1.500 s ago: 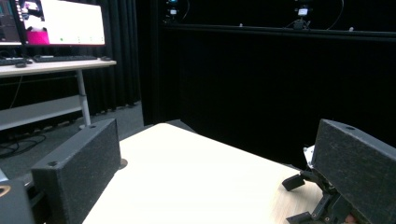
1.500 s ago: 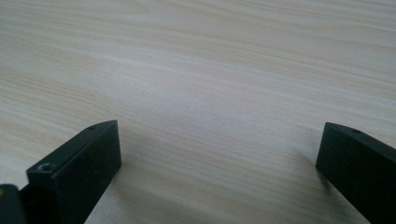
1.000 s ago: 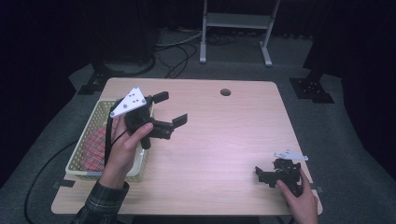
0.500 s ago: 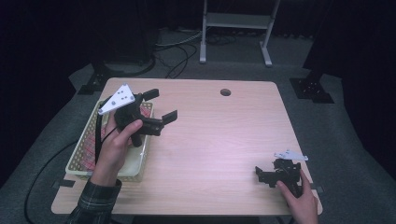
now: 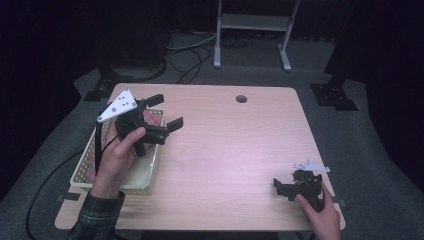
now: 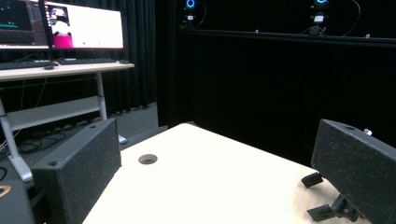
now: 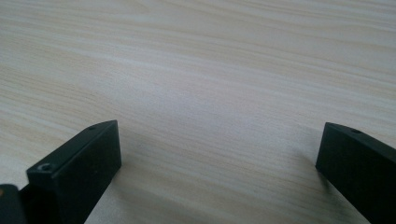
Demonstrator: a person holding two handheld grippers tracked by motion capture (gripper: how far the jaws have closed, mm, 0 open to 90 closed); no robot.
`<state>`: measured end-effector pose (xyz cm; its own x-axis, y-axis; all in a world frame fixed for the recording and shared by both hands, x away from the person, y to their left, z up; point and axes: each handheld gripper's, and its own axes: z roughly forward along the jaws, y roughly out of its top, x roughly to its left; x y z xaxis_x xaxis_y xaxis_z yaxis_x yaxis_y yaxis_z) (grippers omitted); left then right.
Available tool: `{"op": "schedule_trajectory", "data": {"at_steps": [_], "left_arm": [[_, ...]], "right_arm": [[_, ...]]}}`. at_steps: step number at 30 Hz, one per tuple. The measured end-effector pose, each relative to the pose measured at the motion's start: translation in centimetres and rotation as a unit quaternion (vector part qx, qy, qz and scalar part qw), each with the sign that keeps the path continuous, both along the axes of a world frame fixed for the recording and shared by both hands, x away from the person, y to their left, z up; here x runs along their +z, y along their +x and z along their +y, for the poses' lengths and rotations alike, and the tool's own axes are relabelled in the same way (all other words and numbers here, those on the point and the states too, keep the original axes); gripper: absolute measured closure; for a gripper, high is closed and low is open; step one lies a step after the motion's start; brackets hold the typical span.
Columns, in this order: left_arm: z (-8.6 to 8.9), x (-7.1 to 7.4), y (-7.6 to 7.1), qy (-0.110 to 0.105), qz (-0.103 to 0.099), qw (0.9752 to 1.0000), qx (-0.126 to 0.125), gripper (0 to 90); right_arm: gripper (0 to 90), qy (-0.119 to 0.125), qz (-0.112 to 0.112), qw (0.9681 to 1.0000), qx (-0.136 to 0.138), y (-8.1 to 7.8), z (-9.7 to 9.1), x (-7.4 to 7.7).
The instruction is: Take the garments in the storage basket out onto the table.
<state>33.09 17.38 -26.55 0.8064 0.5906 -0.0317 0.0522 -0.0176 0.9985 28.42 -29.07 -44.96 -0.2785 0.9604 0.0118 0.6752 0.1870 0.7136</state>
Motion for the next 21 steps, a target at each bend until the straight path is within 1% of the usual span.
{"op": "schedule_trajectory", "data": {"at_steps": [5, 10, 17, 21], "left_arm": [[0.8, 0.1, 0.0, 0.001, -0.001, 1.0, 0.007, 1.2], [1.7, 0.3, 0.0, -0.003, -0.004, 0.9999, 0.013, 1.2], [2.6, 0.4, 0.1, 0.0, -0.007, 0.9998, 0.019, 1.2], [3.1, 0.5, 0.1, -0.001, -0.007, 0.9997, 0.024, 1.2]], "right_arm": [[0.0, 0.0, 0.0, 1.0, 0.0, 0.0, 0.0, 0.0], [0.0, 0.0, 0.0, 1.0, 0.0, 0.0, 0.0, 0.0], [0.0, 0.0, 0.0, 1.0, 0.0, 0.0, 0.0, 0.0], [0.0, 0.0, 0.0, 1.0, 0.0, 0.0, 0.0, 0.0]]}}
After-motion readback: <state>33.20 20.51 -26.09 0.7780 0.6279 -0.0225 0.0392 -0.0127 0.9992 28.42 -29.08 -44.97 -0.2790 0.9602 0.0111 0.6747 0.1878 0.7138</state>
